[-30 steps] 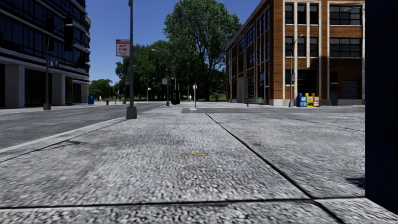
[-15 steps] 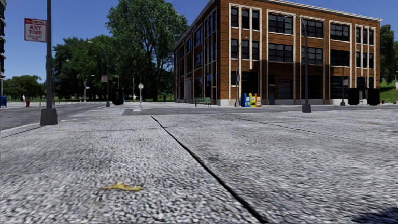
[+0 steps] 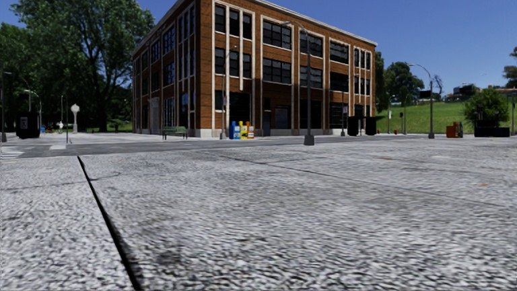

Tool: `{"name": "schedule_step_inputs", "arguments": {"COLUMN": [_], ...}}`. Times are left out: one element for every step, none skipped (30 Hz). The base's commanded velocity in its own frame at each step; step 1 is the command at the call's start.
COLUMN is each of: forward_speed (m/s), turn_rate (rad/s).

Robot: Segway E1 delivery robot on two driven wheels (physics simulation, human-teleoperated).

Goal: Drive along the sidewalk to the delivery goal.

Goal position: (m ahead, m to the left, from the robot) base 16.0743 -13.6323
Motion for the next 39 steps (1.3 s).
{"name": "schedule_step_inputs", "arguments": {"forward_speed": [2.00,2.00,2.00,2.00,2.00,2.00,2.00,2.00,2.00,2.00,2.00,2.00,2.00,2.00,2.00,2.00,2.00,2.00,2.00,2.00,2.00,2.00,2.00,2.00,2.00,2.00,2.00,2.00,2.00,2.00,2.00,2.00,2.00,2.00,2.00,2.00,2.00,2.00,2.00], "turn_rate": [-0.77,-0.77,-0.77,-0.77,-0.77,-0.77,-0.77,-0.77,-0.77,-0.77,-0.77,-0.77,-0.77,-0.77,-0.77,-0.77,-0.77,-0.77,-0.77,-0.77,-0.77,-0.77,-0.77,-0.77,-0.77,-0.77,-0.77,-0.77,-0.77,-0.77,-0.77,-0.74,0.00,0.00,0.00,0.00,0.00,0.00,0.00]}}
